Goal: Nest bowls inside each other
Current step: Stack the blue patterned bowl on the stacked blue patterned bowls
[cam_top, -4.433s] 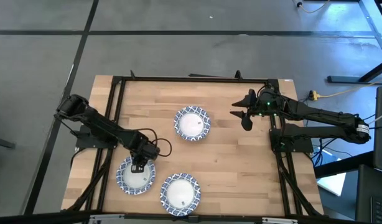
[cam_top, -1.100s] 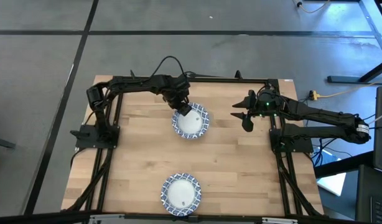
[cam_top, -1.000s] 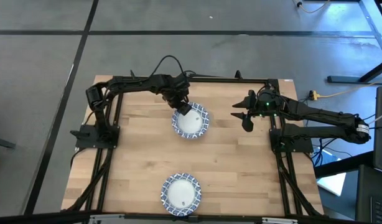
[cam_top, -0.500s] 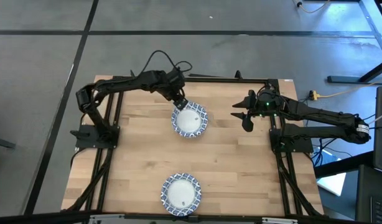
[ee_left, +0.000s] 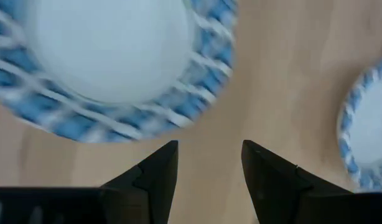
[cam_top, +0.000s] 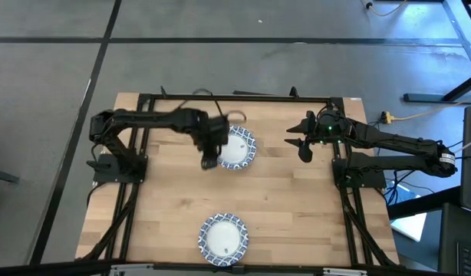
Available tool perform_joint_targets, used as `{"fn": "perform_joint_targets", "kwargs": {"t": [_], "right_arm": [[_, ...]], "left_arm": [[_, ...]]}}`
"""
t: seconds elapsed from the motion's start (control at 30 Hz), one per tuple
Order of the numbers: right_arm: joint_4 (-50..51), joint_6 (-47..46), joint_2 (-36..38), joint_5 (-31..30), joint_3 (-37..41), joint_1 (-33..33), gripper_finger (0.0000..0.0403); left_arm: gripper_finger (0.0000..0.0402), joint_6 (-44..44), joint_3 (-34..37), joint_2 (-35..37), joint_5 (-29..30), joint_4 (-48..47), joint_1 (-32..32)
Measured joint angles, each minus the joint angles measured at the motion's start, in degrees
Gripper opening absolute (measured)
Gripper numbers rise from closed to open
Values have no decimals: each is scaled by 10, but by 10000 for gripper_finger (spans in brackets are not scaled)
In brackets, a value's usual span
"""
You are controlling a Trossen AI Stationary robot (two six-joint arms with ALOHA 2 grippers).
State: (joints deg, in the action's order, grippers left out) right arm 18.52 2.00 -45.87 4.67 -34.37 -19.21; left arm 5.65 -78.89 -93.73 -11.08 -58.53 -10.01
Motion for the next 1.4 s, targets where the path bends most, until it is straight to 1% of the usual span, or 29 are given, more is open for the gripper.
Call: {"fn": "perform_joint_targets", "kwargs": {"t": [0.13,0.27,0.33,0.47,0.57,0.67,0.73,0.8,0.93,1.0,1.13,1.3,1.4], "right_arm": [[0,2,0,0,0,0,193],[0,2,0,0,0,0,193],[0,2,0,0,0,0,193],[0,0,0,0,0,0,193],[0,-1,0,0,0,0,193],[0,-3,0,0,0,0,193],[0,-3,0,0,0,0,193],[0,-2,0,0,0,0,193],[0,-2,0,1,0,0,193],[0,-2,0,1,0,0,193],[-3,-2,0,6,0,0,193],[-3,-2,0,30,0,0,193],[-3,-1,0,31,0,0,193]], "left_arm": [[172,43,7,0,18,1,68],[172,95,31,0,31,63,128],[172,130,46,-1,31,98,148],[172,197,80,-1,30,133,182],[172,237,113,-1,21,191,214],[172,274,137,-1,-2,273,249],[172,296,152,-1,-4,326,271],[172,323,159,-1,4,352,289],[172,369,161,-1,42,347,313],[172,384,161,-6,49,352,319],[172,408,161,-27,37,356,325],[172,409,162,-56,26,359,328],[172,409,161,-65,25,357,328]]}}
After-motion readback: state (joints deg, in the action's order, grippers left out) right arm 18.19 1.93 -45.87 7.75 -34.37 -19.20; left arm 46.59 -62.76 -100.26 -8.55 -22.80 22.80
